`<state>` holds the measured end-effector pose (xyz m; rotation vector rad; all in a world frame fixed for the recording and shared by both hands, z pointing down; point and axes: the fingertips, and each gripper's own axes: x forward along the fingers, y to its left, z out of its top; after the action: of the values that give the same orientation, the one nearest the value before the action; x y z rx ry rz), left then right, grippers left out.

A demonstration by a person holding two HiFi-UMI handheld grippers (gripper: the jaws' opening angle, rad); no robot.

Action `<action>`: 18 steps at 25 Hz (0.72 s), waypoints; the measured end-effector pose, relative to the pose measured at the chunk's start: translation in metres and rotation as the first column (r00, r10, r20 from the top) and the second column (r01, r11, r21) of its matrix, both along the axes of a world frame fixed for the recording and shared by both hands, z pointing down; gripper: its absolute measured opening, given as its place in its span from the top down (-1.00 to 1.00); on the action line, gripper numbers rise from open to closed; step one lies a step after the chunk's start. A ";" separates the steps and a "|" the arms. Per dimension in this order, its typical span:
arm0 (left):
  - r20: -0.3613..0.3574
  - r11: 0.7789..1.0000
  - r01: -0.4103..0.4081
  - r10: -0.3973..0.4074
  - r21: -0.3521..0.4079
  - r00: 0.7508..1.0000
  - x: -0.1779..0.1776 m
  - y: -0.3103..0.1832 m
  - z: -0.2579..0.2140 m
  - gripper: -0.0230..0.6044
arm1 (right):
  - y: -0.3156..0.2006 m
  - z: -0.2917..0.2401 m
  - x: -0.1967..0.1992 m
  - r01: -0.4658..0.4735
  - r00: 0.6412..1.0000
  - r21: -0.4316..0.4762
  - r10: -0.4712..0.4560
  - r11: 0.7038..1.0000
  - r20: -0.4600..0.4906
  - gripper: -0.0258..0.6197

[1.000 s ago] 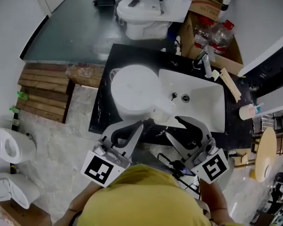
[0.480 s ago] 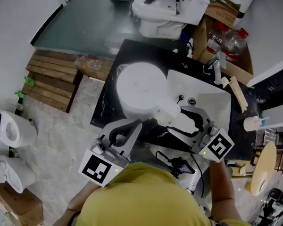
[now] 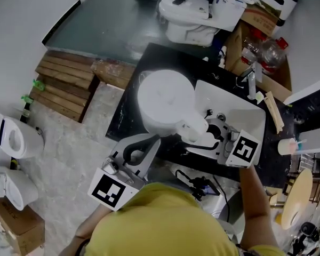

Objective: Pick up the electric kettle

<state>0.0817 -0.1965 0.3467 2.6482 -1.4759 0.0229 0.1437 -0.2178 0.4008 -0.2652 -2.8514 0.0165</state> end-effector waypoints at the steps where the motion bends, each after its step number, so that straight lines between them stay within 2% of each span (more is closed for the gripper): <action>1: 0.001 1.000 0.001 -0.001 0.001 1.000 0.000 0.001 0.000 0.90 | 0.001 0.000 0.000 0.018 1.000 -0.011 -0.018 1.000 0.004 0.19; 7: 0.004 1.000 0.019 -0.019 0.001 1.000 -0.002 0.005 -0.001 0.90 | 0.015 0.001 -0.007 0.156 0.988 -0.067 -0.156 0.985 0.007 0.29; 11: 0.007 0.999 0.047 -0.047 -0.001 0.999 -0.011 0.010 -0.003 0.90 | 0.030 -0.003 -0.026 0.243 0.970 -0.057 -0.242 0.968 0.029 0.32; 12: 0.010 0.998 0.055 -0.055 -0.002 0.998 -0.013 0.011 -0.002 0.90 | 0.034 -0.004 -0.030 0.259 0.965 -0.051 -0.257 0.964 0.041 0.39; 18: 0.017 0.996 0.088 -0.088 -0.006 0.996 -0.025 0.014 -0.002 0.90 | 0.048 -0.013 -0.049 0.276 0.957 -0.065 -0.268 0.959 0.114 0.60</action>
<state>0.0571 -0.1828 0.3450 2.5815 -1.5931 0.0421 0.0949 -0.1697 0.3876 -0.6934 -2.8935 0.0638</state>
